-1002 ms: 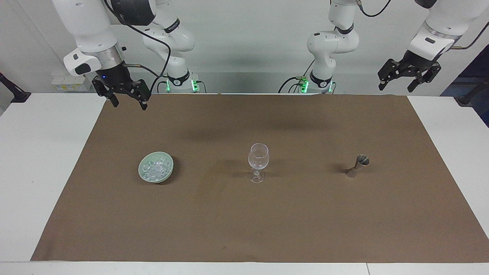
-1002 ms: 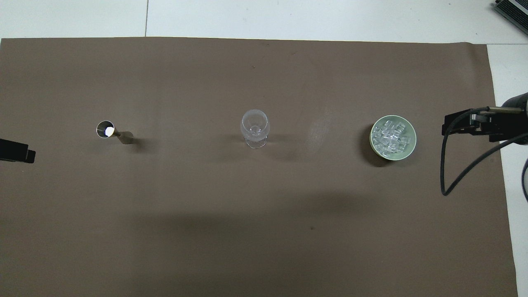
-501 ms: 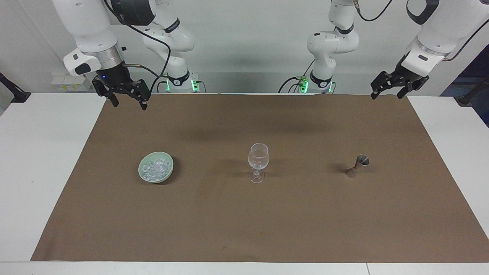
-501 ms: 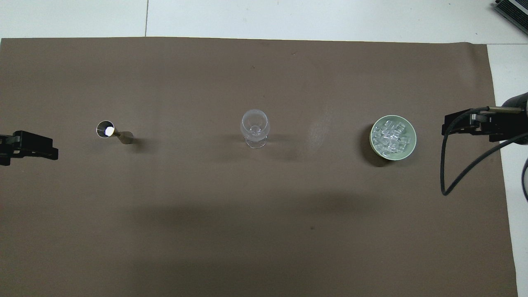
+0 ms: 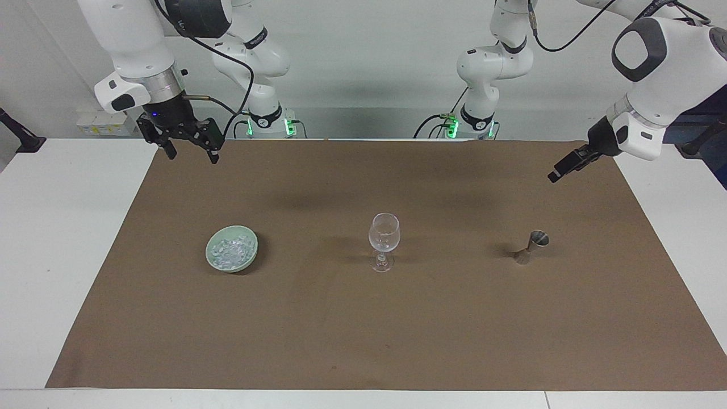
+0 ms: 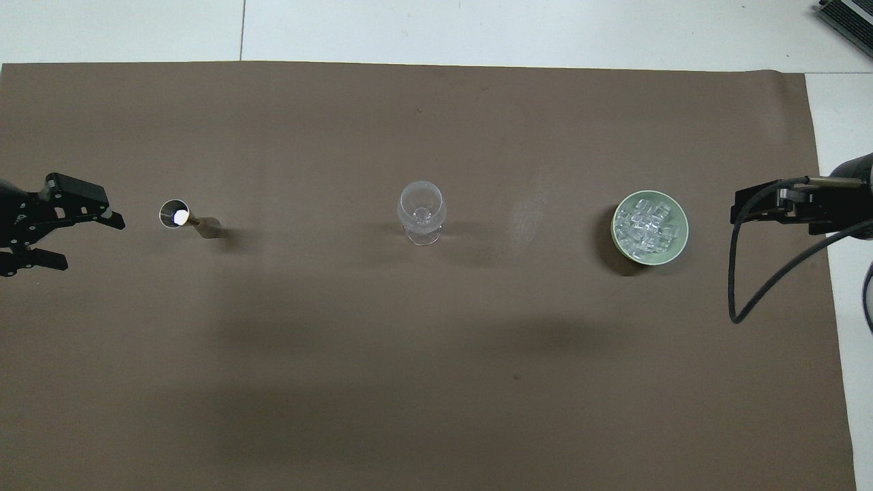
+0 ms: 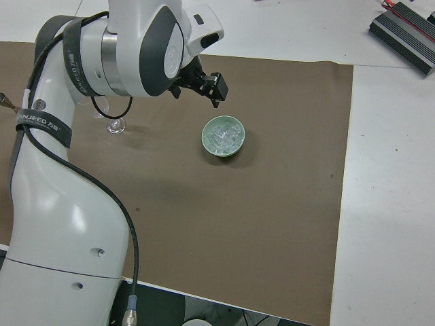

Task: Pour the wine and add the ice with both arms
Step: 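Move the open left gripper toward the small bottle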

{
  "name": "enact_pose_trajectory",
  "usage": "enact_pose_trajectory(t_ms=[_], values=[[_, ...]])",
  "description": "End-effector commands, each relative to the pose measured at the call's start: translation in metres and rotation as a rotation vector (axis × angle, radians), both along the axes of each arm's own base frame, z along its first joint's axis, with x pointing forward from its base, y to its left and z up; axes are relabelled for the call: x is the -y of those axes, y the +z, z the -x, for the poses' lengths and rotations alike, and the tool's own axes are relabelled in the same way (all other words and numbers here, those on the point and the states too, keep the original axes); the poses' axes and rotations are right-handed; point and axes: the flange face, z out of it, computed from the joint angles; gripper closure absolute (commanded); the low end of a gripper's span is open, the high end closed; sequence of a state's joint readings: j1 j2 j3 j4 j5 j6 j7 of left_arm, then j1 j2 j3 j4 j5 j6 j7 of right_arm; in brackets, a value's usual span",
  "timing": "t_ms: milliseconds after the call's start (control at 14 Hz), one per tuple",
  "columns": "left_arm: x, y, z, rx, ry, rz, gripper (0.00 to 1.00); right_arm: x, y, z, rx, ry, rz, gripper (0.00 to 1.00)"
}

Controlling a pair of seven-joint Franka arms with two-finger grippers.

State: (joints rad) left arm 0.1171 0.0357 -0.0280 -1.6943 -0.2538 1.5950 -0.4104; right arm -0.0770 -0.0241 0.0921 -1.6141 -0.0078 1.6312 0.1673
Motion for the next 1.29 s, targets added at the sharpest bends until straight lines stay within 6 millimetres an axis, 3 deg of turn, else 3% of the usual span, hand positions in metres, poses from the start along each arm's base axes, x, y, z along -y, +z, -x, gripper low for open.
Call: enact_pose_trajectory(t_ms=[0,286,501,644,1073,1216], values=[[-0.024,-0.02,-0.006,-0.04,0.158,0.073,0.0,0.005,0.001,0.005,0.011,0.014,-0.003,0.0],[-0.049,-0.052,-0.017,-0.145,0.387,0.173,0.0,0.005,0.001,0.005,0.011,0.014,-0.003,0.0],[-0.052,-0.068,-0.024,-0.188,0.496,0.211,0.0,0.005,0.001,0.005,0.011,0.014,-0.003,0.0],[-0.071,-0.083,-0.022,-0.216,0.568,0.281,0.0,0.005,0.001,0.005,0.009,0.014,-0.003,0.0],[-0.081,-0.107,-0.018,-0.241,0.631,0.342,0.0,0.005,0.001,0.005,0.009,0.014,-0.003,0.0],[-0.093,-0.121,-0.019,-0.272,0.68,0.372,0.0,0.005,0.001,0.005,0.011,0.014,-0.003,0.0]])
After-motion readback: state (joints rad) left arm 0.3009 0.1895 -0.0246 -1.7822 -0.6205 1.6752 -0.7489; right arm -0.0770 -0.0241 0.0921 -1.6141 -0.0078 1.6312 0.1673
